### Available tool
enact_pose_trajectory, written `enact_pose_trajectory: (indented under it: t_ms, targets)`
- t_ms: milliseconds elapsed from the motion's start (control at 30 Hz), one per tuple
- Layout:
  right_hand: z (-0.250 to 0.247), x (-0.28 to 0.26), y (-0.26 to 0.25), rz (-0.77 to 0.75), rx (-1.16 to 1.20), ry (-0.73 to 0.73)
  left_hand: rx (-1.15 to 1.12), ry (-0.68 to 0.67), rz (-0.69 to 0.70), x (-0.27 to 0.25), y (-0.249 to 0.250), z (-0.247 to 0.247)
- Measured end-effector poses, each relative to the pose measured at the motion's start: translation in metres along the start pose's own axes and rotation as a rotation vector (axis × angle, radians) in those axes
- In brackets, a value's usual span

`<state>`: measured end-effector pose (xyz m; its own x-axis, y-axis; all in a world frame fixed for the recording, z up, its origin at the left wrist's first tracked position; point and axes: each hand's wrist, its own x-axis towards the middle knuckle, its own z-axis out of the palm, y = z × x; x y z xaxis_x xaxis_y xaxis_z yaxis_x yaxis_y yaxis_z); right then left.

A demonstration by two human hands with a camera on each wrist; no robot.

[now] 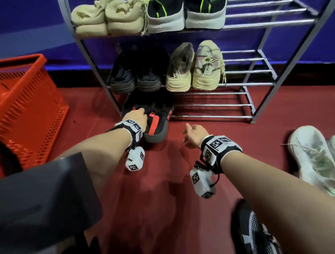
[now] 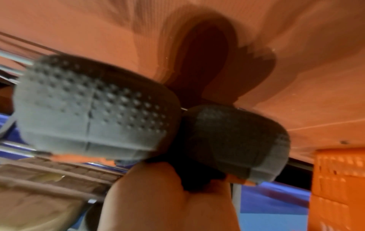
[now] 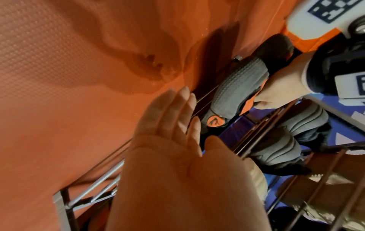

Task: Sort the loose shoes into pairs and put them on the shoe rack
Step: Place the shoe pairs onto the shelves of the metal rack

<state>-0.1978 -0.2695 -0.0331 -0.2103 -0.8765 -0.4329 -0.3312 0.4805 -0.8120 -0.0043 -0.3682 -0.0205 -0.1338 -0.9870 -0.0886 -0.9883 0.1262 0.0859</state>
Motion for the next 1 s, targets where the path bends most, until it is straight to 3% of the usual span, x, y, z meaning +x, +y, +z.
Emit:
enact_pose_trajectory:
  t_ms: [233, 333, 500, 700, 767, 833, 933, 1000]
  targets:
    - [0.04, 0.002, -0.009, 0.145, 0.379, -0.341, -0.064, 0.066, -0.041, 0.028, 0.001, 0.007]
    - [0.068, 0.013, -0.009, 0.174, 0.419, -0.44, -0.12, 0.046, -0.093, 0.03, -0.007, 0.02]
    - [0.095, 0.016, -0.003, 0.242, 0.351, -0.452, -0.381, 0.041, -0.179, 0.025, -0.025, 0.038]
    - [0.097, 0.013, 0.003, 0.278, 0.68, -0.317, -0.484, 0.19, -0.215, 0.004, -0.027, 0.044]
    - [0.095, 0.015, 0.0, 0.288, 0.77, -0.262, -0.447, 0.274, -0.329, -0.01, -0.024, 0.046]
    - [0.095, 0.017, -0.004, 0.292, 0.805, -0.256, -0.552, 0.312, -0.543, -0.027, -0.019, 0.047]
    - [0.097, 0.019, -0.006, 0.292, 0.847, -0.25, -0.9, 0.209, -0.899, -0.03, -0.025, 0.065]
    - [0.099, 0.018, -0.01, 0.293, 0.874, -0.228, -1.191, 0.158, -0.951, -0.037, -0.027, 0.063]
